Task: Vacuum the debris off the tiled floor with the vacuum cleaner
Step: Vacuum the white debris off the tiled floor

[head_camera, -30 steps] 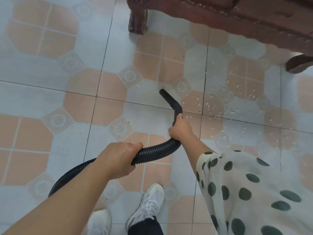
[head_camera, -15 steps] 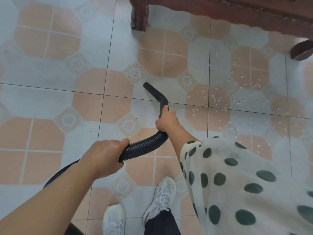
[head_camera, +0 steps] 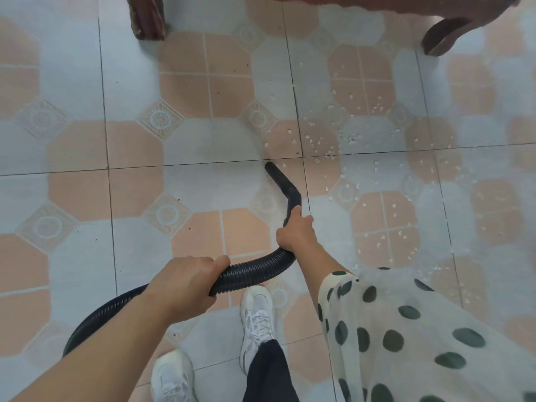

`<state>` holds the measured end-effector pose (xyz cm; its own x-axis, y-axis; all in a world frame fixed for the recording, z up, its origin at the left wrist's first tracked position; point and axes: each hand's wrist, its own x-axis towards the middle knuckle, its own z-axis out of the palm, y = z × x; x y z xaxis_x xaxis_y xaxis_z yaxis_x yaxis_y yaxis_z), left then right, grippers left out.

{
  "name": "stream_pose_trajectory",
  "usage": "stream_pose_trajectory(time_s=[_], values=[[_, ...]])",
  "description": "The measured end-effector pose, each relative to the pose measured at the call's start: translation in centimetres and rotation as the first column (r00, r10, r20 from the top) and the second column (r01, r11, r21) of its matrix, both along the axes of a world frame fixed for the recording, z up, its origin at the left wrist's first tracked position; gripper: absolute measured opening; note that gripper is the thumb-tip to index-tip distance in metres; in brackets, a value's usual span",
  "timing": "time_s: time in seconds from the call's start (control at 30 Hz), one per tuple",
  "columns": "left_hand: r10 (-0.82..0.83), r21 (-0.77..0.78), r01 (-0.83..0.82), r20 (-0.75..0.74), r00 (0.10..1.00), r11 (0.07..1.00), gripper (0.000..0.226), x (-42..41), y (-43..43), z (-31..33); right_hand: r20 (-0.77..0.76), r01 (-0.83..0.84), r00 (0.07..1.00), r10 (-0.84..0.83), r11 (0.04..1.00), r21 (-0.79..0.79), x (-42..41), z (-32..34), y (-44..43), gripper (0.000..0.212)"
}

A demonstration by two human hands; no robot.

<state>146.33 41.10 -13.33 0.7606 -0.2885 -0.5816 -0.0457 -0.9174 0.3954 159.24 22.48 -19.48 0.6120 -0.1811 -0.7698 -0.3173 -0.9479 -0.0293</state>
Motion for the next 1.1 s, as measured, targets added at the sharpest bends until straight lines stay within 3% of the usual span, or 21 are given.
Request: stream_pose_trajectory(time_s=[0.3,0.8,1.1], values=[[-0.079,-0.059,0.08,0.012,0.997,0.995,0.021,2.4,-6.1,0.1,0.015,0.175,0.985,-0.174,0.984,-0.021,0.4,0.3,-7.6,0.072],[-0.122,0.047,0.123,-0.01,0.992,0.991,0.022,-0.6,-4.1,0.4,0.003,0.107,0.994,-0.108,0.989,0.106,-2.8,-0.2,-5.0,0.077],[-0.267,0.03,0.266,0.037,0.963,0.963,0.019,-1.8,-7.5,0.4,0.011,0.358,0.933,-0.36,0.932,0.056,-7.4,-0.1,-10.3,0.075]])
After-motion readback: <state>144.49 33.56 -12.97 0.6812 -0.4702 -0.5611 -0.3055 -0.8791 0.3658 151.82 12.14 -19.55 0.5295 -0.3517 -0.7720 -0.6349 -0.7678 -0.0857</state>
